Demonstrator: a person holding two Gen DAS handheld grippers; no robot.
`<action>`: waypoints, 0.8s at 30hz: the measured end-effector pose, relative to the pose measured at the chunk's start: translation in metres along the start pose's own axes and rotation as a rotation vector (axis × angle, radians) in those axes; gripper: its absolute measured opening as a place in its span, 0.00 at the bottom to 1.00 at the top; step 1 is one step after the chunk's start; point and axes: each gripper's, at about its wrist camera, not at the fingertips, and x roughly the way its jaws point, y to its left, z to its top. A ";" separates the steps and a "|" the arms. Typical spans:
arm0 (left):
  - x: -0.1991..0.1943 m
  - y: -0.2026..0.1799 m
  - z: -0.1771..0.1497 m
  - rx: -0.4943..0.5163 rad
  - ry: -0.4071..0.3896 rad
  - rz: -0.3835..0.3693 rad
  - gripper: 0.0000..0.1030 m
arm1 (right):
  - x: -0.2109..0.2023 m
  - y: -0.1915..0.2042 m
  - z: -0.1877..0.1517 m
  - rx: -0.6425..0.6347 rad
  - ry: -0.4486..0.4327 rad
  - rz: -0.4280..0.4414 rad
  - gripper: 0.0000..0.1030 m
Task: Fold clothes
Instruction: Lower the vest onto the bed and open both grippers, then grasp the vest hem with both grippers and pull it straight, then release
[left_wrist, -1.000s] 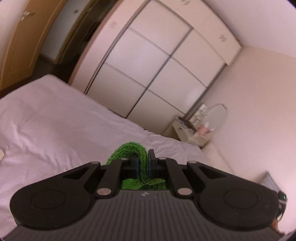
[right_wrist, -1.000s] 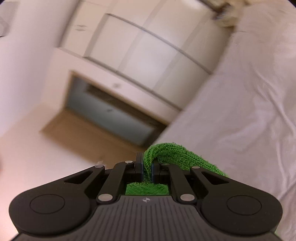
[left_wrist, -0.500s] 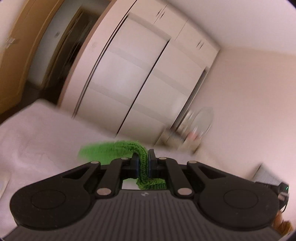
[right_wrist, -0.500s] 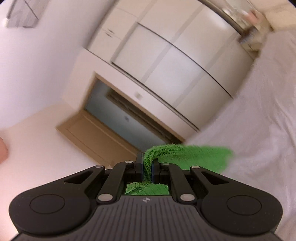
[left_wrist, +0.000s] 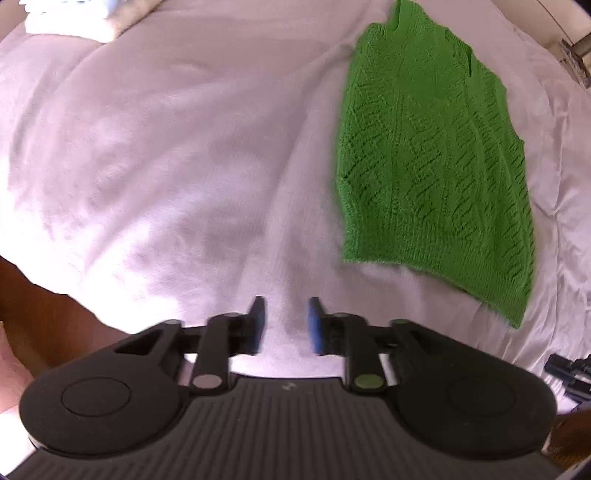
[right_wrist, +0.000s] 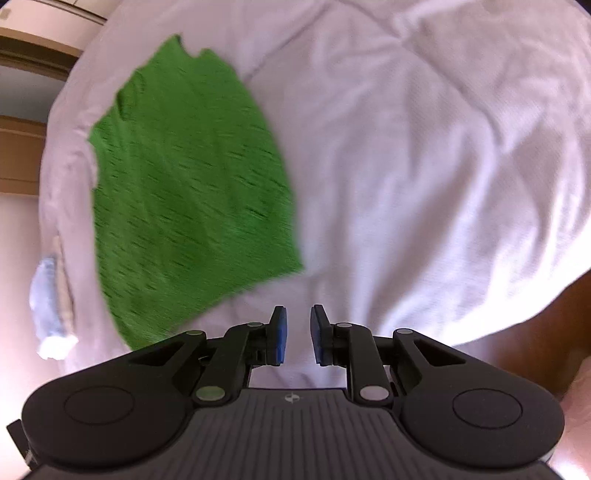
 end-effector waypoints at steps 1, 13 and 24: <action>0.002 0.000 0.004 -0.006 -0.009 -0.017 0.26 | 0.012 -0.014 -0.010 0.018 0.039 -0.043 0.23; 0.089 -0.004 0.065 -0.120 0.011 -0.153 0.48 | 0.079 -0.032 0.007 0.071 -0.014 0.012 0.49; 0.115 -0.011 0.069 -0.095 0.043 -0.241 0.04 | 0.131 -0.044 0.012 0.197 -0.045 0.077 0.33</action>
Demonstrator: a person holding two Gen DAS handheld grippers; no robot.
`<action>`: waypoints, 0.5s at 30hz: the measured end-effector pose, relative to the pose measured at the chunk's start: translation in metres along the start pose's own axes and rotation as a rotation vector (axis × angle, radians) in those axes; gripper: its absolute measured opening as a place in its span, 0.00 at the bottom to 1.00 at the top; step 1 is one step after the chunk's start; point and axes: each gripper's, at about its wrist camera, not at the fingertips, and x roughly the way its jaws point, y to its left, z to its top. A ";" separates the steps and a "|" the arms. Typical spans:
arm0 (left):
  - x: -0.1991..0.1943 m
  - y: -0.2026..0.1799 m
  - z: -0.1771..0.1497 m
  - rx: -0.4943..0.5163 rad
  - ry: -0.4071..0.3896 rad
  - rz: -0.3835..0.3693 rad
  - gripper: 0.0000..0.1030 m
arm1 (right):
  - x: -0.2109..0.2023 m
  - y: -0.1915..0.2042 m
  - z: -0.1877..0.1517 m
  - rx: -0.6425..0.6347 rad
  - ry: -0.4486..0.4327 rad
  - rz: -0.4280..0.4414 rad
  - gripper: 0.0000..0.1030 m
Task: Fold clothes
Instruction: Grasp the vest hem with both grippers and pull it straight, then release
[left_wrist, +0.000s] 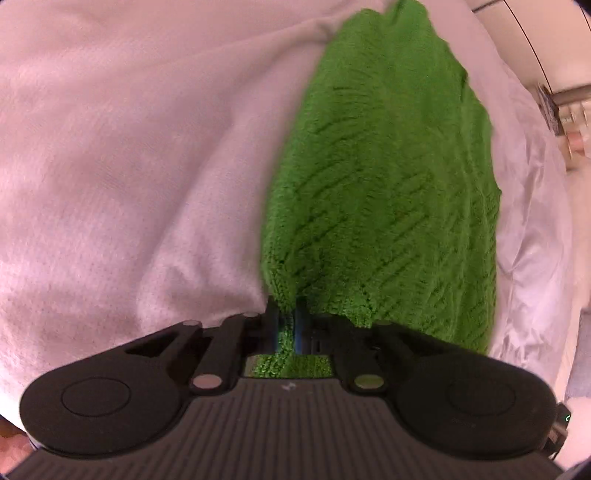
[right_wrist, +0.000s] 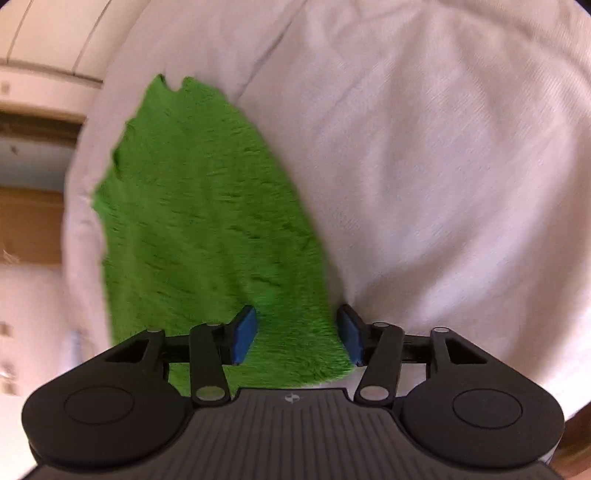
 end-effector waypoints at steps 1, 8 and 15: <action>-0.008 -0.005 -0.002 0.040 -0.023 0.001 0.04 | 0.000 0.003 0.000 0.002 0.008 0.004 0.13; -0.076 0.002 -0.030 0.078 -0.145 -0.041 0.04 | -0.051 0.028 0.008 -0.126 -0.009 0.023 0.06; -0.074 0.016 -0.066 0.088 -0.119 0.051 0.04 | -0.060 0.007 -0.018 -0.157 0.042 -0.034 0.05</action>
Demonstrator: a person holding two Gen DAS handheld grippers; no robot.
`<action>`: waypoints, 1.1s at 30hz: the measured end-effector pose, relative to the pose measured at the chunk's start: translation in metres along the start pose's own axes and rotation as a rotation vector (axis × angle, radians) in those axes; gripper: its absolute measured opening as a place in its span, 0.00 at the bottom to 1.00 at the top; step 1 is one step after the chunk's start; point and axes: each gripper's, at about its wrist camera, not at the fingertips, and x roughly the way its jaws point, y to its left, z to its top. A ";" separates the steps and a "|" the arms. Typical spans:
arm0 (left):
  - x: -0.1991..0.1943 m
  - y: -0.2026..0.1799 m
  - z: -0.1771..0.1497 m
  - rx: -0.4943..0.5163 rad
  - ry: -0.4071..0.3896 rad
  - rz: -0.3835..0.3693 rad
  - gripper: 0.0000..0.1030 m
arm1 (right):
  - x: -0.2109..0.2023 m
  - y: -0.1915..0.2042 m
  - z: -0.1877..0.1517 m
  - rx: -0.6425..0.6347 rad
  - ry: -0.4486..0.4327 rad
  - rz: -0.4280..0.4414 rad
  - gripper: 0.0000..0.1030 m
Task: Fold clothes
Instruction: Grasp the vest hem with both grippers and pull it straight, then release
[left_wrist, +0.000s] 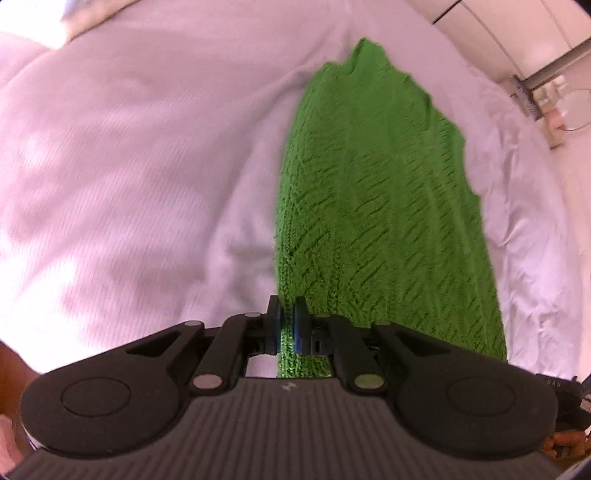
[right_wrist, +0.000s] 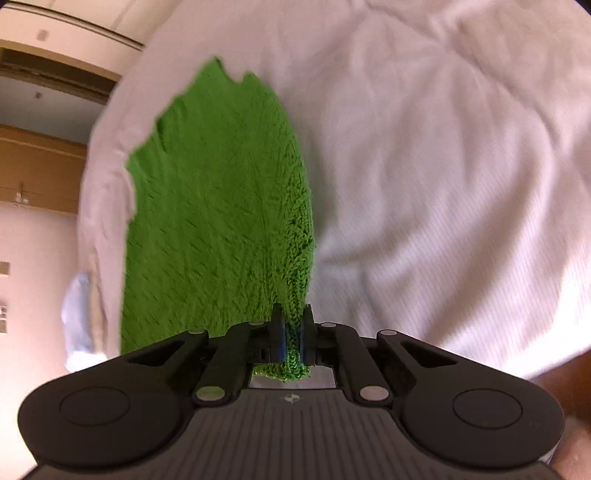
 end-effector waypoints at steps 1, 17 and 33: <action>0.004 0.001 -0.003 -0.003 0.003 0.011 0.04 | 0.002 -0.003 -0.005 -0.002 0.012 -0.013 0.05; 0.045 0.028 -0.009 -0.006 -0.070 -0.197 0.35 | 0.027 -0.033 -0.005 -0.058 -0.060 0.151 0.43; 0.017 0.045 -0.064 0.164 -0.362 -0.377 0.05 | 0.032 -0.068 -0.036 -0.125 -0.279 0.307 0.06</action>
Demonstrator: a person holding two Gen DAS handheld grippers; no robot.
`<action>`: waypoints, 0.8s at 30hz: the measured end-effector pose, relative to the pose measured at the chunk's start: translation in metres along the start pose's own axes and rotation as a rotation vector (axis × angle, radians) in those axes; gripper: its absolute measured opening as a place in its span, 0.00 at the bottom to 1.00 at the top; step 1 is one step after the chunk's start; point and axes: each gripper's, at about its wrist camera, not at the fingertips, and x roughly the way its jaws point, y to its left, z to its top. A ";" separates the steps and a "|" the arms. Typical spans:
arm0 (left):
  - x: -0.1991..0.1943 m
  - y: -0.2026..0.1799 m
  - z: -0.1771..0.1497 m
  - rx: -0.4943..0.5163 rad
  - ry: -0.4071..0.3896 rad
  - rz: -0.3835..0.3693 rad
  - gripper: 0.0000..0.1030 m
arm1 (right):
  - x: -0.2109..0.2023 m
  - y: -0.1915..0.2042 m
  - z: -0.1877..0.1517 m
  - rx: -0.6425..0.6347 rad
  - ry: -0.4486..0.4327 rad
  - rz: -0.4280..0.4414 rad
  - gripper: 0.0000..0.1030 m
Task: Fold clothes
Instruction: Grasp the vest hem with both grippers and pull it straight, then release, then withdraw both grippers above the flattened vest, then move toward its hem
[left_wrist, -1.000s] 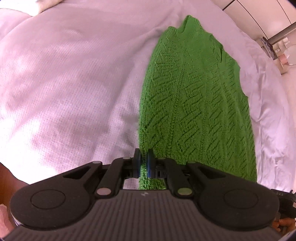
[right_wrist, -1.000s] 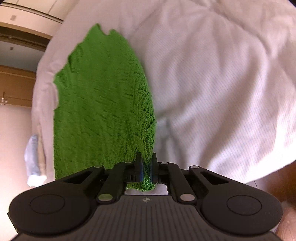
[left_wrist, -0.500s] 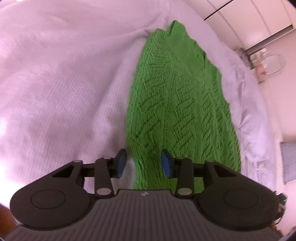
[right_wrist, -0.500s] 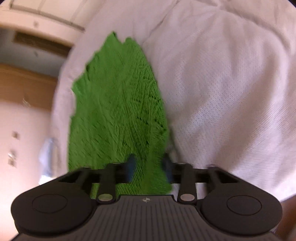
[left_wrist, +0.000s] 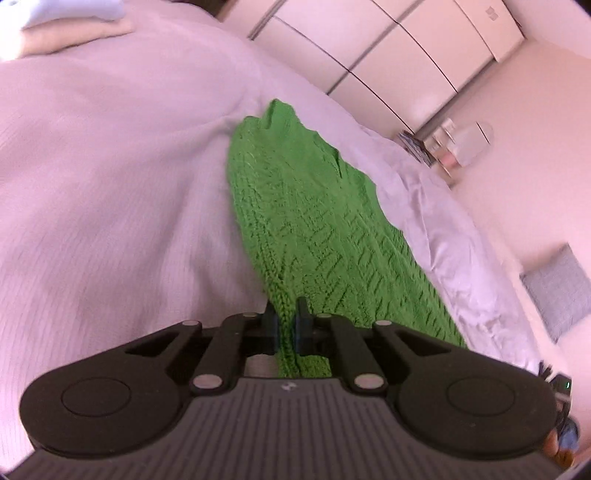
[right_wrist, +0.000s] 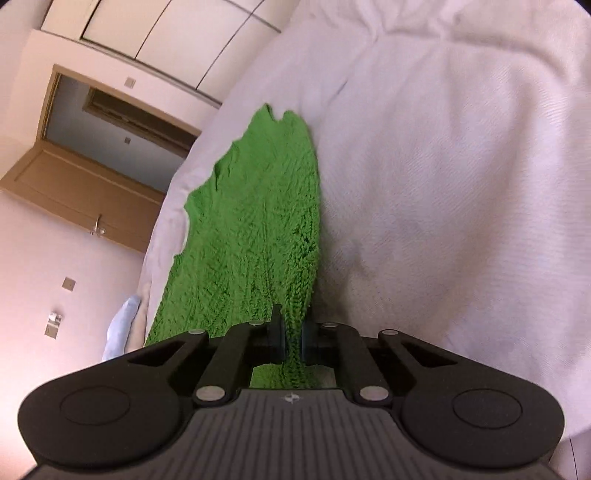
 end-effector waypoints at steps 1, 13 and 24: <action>-0.008 -0.005 -0.001 0.024 -0.016 -0.004 0.04 | -0.006 0.003 -0.001 0.005 -0.005 -0.012 0.06; -0.041 -0.039 -0.027 0.196 -0.006 0.337 0.10 | -0.037 0.005 -0.036 -0.031 -0.029 -0.182 0.29; 0.011 -0.098 -0.051 0.395 0.042 0.390 0.16 | -0.024 0.089 -0.062 -0.553 -0.196 -0.288 0.41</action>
